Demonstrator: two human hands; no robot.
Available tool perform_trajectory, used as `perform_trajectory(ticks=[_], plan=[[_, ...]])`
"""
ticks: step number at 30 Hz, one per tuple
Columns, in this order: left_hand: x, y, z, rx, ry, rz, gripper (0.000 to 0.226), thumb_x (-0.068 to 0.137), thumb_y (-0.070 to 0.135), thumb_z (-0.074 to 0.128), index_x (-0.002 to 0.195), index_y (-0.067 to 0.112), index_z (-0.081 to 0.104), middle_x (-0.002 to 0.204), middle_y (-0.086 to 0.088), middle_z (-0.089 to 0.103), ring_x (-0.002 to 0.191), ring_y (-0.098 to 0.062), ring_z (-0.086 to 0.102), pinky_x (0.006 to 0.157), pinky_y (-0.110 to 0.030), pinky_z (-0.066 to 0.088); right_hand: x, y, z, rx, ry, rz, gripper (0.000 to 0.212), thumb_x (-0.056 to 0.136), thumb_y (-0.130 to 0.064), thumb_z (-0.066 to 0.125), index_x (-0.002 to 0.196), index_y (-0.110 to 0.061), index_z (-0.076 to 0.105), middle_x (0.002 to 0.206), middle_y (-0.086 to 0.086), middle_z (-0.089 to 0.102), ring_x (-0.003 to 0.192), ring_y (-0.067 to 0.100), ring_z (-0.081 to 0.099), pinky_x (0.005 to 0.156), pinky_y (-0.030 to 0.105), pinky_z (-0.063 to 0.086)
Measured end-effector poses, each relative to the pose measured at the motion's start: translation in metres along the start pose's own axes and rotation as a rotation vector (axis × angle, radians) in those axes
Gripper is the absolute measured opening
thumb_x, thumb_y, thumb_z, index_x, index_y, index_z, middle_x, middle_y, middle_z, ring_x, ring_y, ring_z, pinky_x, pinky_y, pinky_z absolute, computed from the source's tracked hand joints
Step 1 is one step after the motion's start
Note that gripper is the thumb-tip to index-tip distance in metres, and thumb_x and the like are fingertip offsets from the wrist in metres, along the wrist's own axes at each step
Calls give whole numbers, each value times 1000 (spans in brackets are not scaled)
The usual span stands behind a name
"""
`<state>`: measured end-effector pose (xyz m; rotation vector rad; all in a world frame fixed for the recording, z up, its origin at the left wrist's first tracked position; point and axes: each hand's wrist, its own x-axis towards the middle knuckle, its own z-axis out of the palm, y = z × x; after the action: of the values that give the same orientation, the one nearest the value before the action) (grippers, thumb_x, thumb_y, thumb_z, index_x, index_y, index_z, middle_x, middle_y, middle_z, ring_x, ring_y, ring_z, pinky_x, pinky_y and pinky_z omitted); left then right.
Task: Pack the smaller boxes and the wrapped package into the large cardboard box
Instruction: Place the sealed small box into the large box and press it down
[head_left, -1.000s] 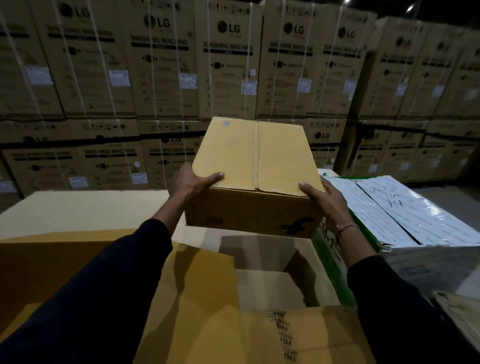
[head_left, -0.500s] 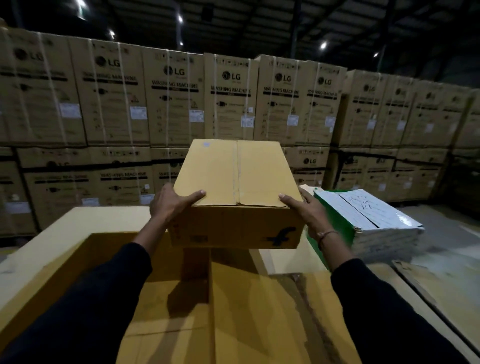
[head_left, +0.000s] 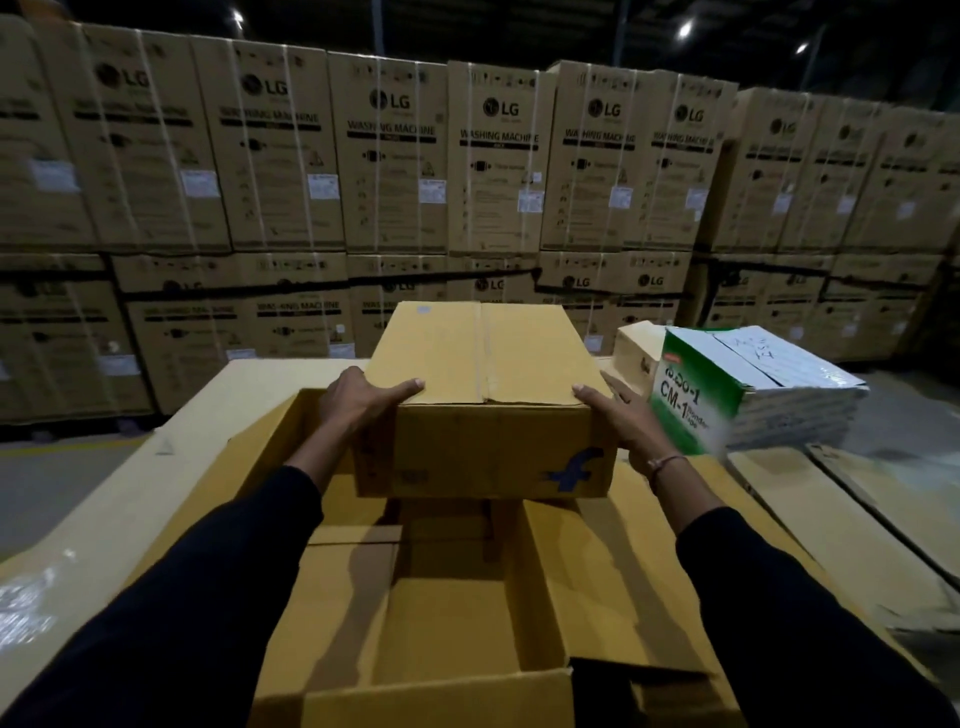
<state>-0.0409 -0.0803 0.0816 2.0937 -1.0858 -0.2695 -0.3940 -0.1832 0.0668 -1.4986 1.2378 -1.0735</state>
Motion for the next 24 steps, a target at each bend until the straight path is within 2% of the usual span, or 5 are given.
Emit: perform_trajectory(ticks=[4,10,15,18,24], plan=[[-3,6,-10,7,-96,-10,74,74,70,77,109,11,51,108,-9,60,93,-25,58,63,-31,46,1,-22,-7,-66,-125,83,69,89,-49,77,149,-31,48,138,0,55,115,26,56,83,46,57],[16,21,-17,84,-253,-20,94,76,68,76,140,4,51,129,-14,58,114,-32,56,79,-35,45,19,-40,-20,27,-330,254,33,101,-24,66,127,-34,48,117,6,60,96,31,64,100,64,52],[39,20,-27,140,-429,-61,153,26,96,72,147,6,46,141,-15,56,116,-33,57,86,-42,52,32,-30,-20,280,-383,253,35,98,-8,63,122,-34,59,118,12,64,72,27,71,54,38,61],[38,20,-27,37,-448,-52,128,48,84,80,145,7,46,127,-8,58,101,-24,58,65,-32,47,38,-20,-14,413,-401,245,43,97,-7,61,137,-21,59,119,17,70,81,30,74,59,37,62],[36,27,-27,-139,-458,-24,86,85,51,75,151,8,41,117,-3,60,83,-12,54,61,-25,40,33,-14,-3,521,-346,265,32,97,-12,57,129,-11,59,90,13,75,69,29,72,59,37,61]])
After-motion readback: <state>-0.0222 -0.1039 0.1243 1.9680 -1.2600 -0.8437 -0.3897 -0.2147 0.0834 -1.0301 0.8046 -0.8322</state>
